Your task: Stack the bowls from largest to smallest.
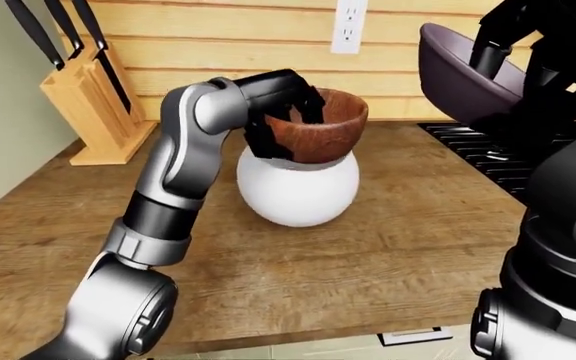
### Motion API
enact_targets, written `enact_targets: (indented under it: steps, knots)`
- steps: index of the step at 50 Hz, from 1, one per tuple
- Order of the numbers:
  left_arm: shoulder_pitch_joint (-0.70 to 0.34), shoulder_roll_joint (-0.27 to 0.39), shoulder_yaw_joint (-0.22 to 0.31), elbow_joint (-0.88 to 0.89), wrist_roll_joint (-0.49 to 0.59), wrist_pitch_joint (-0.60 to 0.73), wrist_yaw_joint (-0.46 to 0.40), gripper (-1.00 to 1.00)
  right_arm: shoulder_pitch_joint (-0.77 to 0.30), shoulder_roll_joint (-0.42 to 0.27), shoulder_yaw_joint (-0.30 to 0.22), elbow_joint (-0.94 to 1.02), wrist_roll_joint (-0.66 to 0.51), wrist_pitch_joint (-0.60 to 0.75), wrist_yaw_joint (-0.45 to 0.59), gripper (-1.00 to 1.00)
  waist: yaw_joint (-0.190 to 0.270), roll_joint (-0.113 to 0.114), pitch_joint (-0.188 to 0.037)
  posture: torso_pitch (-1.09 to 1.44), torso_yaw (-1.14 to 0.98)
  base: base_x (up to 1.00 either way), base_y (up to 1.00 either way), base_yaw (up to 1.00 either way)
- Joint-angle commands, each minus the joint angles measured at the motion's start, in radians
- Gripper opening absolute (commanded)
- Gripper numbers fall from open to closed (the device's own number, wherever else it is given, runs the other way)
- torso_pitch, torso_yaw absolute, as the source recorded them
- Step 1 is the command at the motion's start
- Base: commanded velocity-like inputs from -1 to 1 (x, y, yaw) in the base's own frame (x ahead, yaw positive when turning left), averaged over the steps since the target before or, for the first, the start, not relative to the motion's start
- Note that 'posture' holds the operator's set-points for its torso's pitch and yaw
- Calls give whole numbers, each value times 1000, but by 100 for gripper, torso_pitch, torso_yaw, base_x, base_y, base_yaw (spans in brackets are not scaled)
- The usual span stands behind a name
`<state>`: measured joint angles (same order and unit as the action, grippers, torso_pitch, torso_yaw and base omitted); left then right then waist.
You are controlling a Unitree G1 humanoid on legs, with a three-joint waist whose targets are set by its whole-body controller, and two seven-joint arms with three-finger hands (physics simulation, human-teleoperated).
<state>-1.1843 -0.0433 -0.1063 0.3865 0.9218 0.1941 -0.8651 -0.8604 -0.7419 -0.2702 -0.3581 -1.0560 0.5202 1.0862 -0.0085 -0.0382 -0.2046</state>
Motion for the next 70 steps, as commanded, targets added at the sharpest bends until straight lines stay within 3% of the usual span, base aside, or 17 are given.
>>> enact_targets:
  steps: [1, 10, 11, 19, 27, 31, 32, 36, 48, 60, 70]
  knots:
    - [-47, 8, 18, -48, -7, 2, 3, -5, -37, -13, -10, -14, -17, -4, -38, -100, 0, -9, -17, -32, 0, 0, 0, 0]
    - [-9, 37, 20, -89, -3, -20, -20, 14, -53, 8, 2, -19, -40, -3, -22, -100, -2, -3, -17, -32, 0, 0, 0, 0]
    - [-12, 39, 23, -96, -3, -17, -27, 23, -54, 9, 2, -16, -41, -5, -24, -100, -2, -3, -18, -32, 0, 0, 0, 0]
    - [-86, 99, 61, -220, -29, 53, -141, 38, -115, 23, 32, -2, -68, -2, 7, -100, -4, 2, -8, -32, 0, 0, 0, 0]
    - [-156, 169, 91, -264, -68, 92, -191, 43, -220, 69, 78, 32, -125, -14, 51, -100, -5, 12, 4, -32, 0, 0, 0, 0]
    - [-145, 227, 110, -286, -82, 105, -211, 61, -324, 127, 129, 66, -174, -17, 88, -100, -8, 21, 12, -32, 0, 0, 0, 0]
    - [-70, 312, 164, -280, -89, 94, -217, 71, -429, 235, 243, 139, -214, -25, 90, -100, -10, 23, 14, -32, 0, 0, 0, 0]
    - [-75, 375, 177, -269, -119, 103, -214, 79, -481, 333, 231, 191, -263, -95, 104, -100, -24, 54, 17, -32, 0, 0, 0, 0]
    - [-45, 456, 194, -251, -161, 99, -195, 95, -568, 484, 253, 304, -288, -156, 93, -100, -7, 56, 34, -32, 0, 0, 0, 0]
    - [-40, 471, 192, -260, -166, 112, -185, 100, -631, 501, 259, 353, -250, -207, 203, -100, -10, 65, 39, -33, 0, 0, 0, 0]
    - [-34, 473, 193, -290, -163, 131, -215, 100, -681, 510, 256, 373, -196, -215, 273, -100, -19, 70, 2, -43, 0, 0, 0, 0]
